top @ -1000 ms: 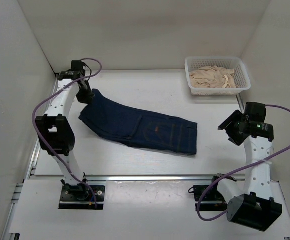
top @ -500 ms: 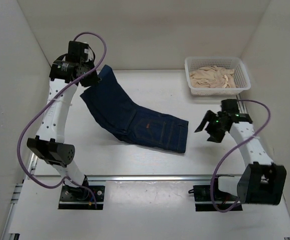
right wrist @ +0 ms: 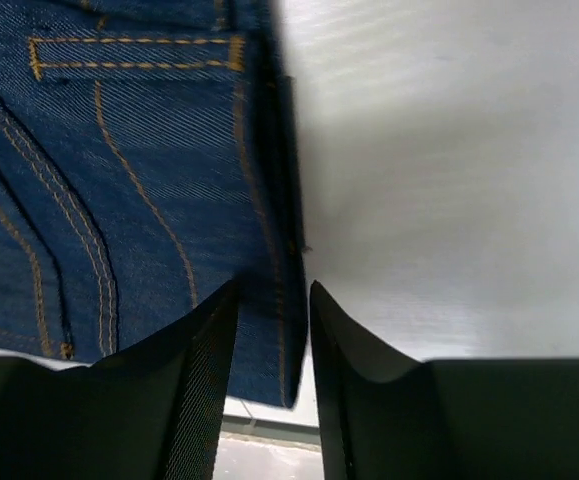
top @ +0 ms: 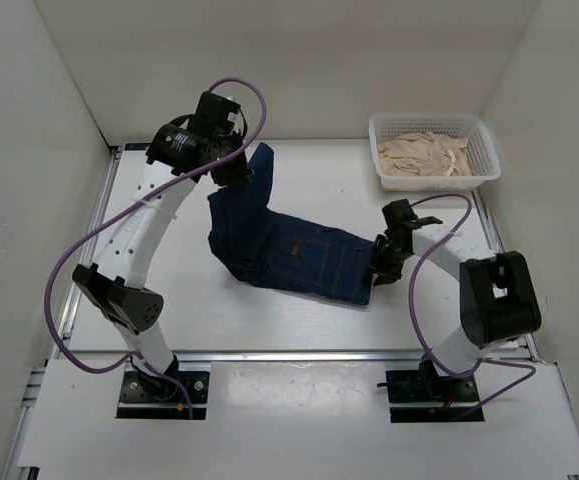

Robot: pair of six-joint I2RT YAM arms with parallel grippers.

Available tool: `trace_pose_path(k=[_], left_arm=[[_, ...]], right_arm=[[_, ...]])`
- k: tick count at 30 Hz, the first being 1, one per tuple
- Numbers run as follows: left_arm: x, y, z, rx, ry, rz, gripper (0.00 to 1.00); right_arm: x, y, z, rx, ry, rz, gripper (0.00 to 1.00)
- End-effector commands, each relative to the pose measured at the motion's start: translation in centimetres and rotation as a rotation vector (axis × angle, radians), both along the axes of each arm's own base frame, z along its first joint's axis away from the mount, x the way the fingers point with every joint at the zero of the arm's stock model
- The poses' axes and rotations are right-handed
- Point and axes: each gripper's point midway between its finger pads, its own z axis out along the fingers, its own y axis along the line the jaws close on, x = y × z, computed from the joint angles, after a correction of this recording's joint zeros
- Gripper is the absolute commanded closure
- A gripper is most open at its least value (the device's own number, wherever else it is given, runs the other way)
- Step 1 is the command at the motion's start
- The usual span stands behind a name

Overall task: Fold and stack the trousers
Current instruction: Fold the trousers

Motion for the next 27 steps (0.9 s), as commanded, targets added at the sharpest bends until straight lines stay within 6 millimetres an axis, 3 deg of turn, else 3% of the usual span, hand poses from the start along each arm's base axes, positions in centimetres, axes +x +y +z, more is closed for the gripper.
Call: trace_pose_path(k=[1, 2, 5, 6, 9, 12, 14, 18, 19, 23, 27], left_arm=[[0.2, -1.1, 3.1, -0.081, -0.076, 0.016, 0.9], [0.0, -2.0, 3.3, -0.104, -0.076, 0.002, 0.9], [-0.2, -4.0, 3.4, -0.144, -0.072, -0.021, 0.9], [-0.7, -4.9, 3.5, -0.155, -0.066, -0.033, 0.9], [-0.8, -6.5, 3.1, -0.176, -0.056, -0.043, 0.9], [-0.8, -7.8, 1.7, -0.182, -0.021, -0.03, 0.9], [-0.9, -9.7, 0.7, -0.199, -0.001, -0.039, 0.9], [-0.5, -11.2, -1.7, -0.181, 0.036, -0.013, 0.9], [-0.4, -11.4, -2.1, -0.172, 0.037, 0.003, 0.9], [0.2, -12.4, -4.4, -0.145, 0.051, 0.027, 0.9], [0.7, -12.8, -5.9, -0.125, 0.073, 0.029, 0.9]], right_arm=[[1.6, 1.2, -0.6, -0.034, -0.032, 0.023, 0.61], [1.5, 1.8, -1.0, -0.033, -0.027, 0.033, 0.61], [2.0, 2.8, -1.8, -0.054, -0.018, 0.046, 0.78], [2.3, 3.3, -1.9, -0.053, -0.014, 0.047, 0.89], [2.6, 4.0, -2.1, -0.074, -0.019, 0.049, 0.99], [3.0, 4.4, -2.3, -0.081, -0.018, 0.049, 0.99], [3.5, 5.1, -2.0, -0.074, -0.029, 0.049, 0.99], [3.1, 5.4, -2.2, -0.097, -0.021, 0.058, 0.99], [3.4, 5.6, -1.9, -0.108, -0.037, 0.053, 0.86], [2.9, 5.2, -0.1, -0.136, -0.076, 0.041, 0.14], [2.1, 3.5, 3.2, -0.16, -0.163, 0.015, 0.07]])
